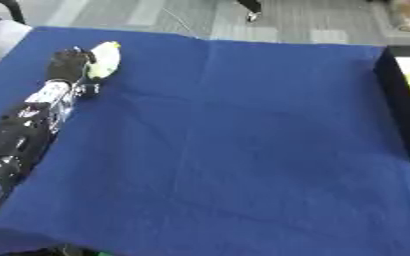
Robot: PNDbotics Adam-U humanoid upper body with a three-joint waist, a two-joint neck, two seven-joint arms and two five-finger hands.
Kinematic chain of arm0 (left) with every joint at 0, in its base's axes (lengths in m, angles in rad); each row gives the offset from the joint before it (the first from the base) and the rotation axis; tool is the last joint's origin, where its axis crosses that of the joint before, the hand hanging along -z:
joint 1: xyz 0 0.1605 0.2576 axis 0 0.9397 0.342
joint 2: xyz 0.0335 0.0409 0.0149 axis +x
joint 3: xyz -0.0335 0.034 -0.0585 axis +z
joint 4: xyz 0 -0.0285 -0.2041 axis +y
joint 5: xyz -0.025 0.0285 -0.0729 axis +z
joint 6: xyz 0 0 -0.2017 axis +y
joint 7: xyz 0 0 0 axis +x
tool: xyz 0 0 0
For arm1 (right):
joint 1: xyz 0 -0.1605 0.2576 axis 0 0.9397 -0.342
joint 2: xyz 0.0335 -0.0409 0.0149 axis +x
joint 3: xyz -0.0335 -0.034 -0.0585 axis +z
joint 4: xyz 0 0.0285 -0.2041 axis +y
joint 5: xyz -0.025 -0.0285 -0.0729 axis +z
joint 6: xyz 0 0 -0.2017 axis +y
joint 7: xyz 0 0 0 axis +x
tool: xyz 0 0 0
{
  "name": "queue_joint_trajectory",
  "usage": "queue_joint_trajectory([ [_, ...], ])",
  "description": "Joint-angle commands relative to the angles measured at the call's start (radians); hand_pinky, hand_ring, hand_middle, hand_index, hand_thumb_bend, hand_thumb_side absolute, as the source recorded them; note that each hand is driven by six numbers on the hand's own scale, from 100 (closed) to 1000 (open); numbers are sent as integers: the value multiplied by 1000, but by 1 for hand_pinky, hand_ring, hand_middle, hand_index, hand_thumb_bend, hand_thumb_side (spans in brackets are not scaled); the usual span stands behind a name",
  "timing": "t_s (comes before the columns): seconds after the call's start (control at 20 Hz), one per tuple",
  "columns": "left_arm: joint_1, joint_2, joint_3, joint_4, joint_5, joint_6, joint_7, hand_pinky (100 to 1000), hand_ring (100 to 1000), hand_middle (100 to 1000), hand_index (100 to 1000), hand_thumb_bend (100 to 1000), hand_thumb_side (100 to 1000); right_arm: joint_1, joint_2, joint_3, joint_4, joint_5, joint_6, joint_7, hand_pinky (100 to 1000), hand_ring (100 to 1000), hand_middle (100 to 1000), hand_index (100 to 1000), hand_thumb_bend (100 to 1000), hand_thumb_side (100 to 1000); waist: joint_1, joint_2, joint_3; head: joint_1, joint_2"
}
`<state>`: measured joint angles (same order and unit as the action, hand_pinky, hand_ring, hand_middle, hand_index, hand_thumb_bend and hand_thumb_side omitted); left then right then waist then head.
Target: Pick up the objects with one hand, pass them to the other hand, and then place them into the box on the other side of the table.
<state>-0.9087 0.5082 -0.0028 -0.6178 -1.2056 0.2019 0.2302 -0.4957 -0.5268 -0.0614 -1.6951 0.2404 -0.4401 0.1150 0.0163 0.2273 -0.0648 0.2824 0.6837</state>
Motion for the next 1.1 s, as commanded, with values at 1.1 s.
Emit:
queue_joint_trajectory([
  [1.1, 22, 98, -8, -198, 199, -25, 66, 621, 320, 100, 363, 100, 167, -4, -18, -16, -5, -12, 4, 5, 1000, 1000, 792, 1000, 100, 431, -2, -24, 14, 4, 7],
])
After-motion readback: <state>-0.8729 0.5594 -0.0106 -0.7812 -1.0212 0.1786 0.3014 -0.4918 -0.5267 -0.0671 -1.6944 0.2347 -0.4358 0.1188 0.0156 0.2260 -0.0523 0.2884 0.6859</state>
